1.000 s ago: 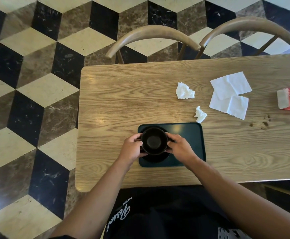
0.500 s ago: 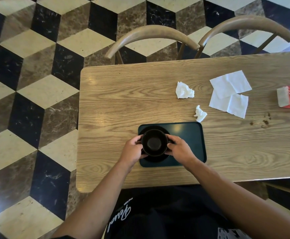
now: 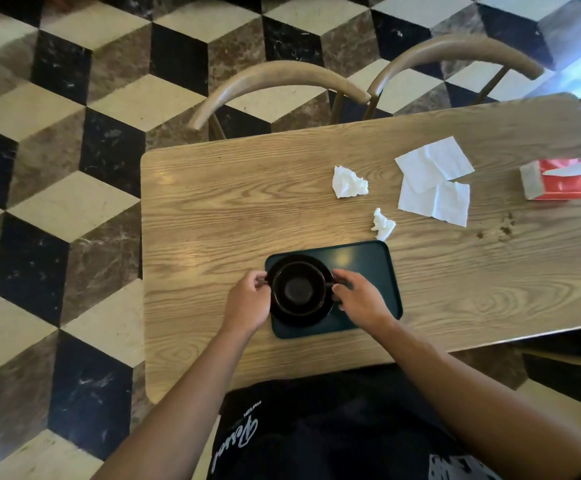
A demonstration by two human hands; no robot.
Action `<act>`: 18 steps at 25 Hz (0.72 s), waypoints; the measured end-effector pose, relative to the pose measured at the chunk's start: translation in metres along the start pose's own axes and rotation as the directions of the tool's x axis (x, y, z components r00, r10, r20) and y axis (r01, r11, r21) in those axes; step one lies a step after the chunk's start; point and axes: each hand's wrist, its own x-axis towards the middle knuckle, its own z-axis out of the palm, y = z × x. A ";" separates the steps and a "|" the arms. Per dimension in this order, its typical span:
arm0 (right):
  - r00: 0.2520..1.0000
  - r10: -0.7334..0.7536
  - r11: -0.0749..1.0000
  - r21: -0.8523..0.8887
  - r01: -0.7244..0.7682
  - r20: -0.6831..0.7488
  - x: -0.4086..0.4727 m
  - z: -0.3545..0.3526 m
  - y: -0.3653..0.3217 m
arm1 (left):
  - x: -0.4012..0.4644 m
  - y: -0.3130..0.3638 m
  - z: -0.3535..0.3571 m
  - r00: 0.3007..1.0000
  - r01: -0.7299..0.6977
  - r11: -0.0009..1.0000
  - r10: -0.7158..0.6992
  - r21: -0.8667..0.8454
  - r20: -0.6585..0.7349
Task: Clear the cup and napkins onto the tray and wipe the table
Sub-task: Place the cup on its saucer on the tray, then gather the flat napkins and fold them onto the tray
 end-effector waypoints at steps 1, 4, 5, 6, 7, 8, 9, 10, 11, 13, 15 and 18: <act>0.999 -0.011 1.000 -0.030 0.009 -0.047 -0.004 -0.003 0.001 | 0.001 0.001 -0.002 0.995 -0.090 0.986 0.096 0.139 -0.034; 0.984 -0.074 0.983 -0.181 0.044 -0.163 -0.013 -0.012 0.008 | 0.006 0.010 0.005 0.936 -0.337 0.879 0.350 0.338 0.023; 0.979 -0.097 0.970 -0.238 0.052 -0.180 -0.016 -0.016 0.011 | 0.007 0.015 0.010 0.909 -0.406 0.829 0.411 0.386 0.072; 0.976 -0.120 0.953 -0.296 0.062 -0.184 -0.018 -0.021 0.013 | 0.009 0.022 0.017 0.881 -0.461 0.773 0.458 0.435 0.119; 0.973 -0.144 0.933 -0.351 0.072 -0.182 -0.019 -0.026 0.016 | 0.010 0.028 0.025 0.855 -0.504 0.721 0.495 0.476 0.155; 0.971 -0.155 0.914 -0.398 0.071 -0.183 -0.019 -0.032 0.017 | 0.011 0.035 0.033 0.835 -0.532 0.679 0.521 0.506 0.179; 0.966 -0.170 0.896 -0.438 0.069 -0.196 -0.019 -0.040 0.019 | 0.012 0.043 0.042 0.817 -0.555 0.640 0.541 0.531 0.201; 0.960 -0.184 0.880 -0.471 0.065 -0.212 -0.018 -0.050 0.022 | 0.013 0.050 0.053 0.801 -0.575 0.605 0.555 0.550 0.226; 0.954 -0.198 0.864 -0.499 0.061 -0.226 -0.017 -0.060 0.024 | 0.013 0.058 0.065 0.788 -0.591 0.575 0.560 0.566 0.255; 0.952 -0.198 0.844 -0.535 0.044 -0.235 -0.007 -0.084 0.033 | 0.015 0.077 0.089 0.769 -0.618 0.523 0.559 0.587 0.311; 0.956 -0.162 0.860 -0.511 0.016 -0.244 0.007 -0.113 0.042 | 0.016 0.098 0.115 0.766 -0.627 0.506 0.538 0.592 0.352; 0.952 -0.125 0.900 -0.436 -0.009 -0.279 0.030 -0.162 0.054 | 0.021 0.130 0.158 0.781 -0.618 0.513 0.486 0.595 0.392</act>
